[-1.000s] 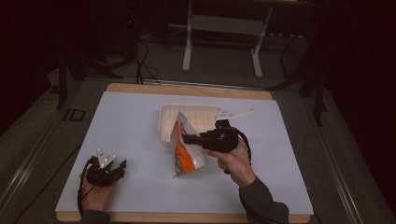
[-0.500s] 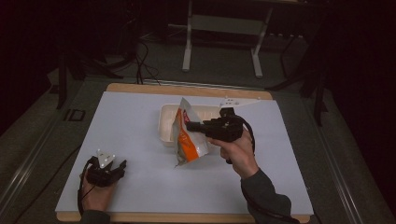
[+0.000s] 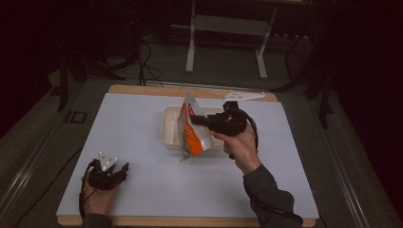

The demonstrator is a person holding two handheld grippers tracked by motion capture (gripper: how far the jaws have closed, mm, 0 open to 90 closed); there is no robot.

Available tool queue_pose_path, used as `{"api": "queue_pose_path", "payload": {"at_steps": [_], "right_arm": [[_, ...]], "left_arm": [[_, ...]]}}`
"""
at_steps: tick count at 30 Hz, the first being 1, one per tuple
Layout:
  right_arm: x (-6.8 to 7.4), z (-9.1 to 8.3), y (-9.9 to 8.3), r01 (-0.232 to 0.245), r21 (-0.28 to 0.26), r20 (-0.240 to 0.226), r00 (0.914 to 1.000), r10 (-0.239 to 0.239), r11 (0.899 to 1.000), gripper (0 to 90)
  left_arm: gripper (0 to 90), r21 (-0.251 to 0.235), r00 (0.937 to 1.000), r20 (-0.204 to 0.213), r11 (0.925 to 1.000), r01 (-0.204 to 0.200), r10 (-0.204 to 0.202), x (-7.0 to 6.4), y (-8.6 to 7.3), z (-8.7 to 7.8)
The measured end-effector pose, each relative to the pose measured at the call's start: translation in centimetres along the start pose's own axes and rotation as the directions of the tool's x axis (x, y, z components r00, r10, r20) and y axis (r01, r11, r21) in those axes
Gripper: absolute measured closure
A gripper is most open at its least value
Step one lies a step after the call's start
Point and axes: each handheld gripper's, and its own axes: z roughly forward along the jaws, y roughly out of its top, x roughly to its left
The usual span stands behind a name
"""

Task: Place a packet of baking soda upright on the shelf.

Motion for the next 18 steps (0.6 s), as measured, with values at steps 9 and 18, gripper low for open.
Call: {"api": "queue_pose_path", "payload": {"at_steps": [9,18], "right_arm": [[-0.7,0.0,0.9,-0.004,-0.001,0.040,0.9992,0.004,1.000,90.0],[-1.9,0.0,1.5,-0.022,-0.011,0.084,0.9962,0.023,1.000,90.0]], "left_arm": [[45.9,0.001,1.0000,0.001,1.0000,0.003,-0.003,0.0,0.0,0.0],[45.9,-0.001,1.0000,0.000,1.0000,0.003,-0.003,0.0,0.0,0.0]]}}
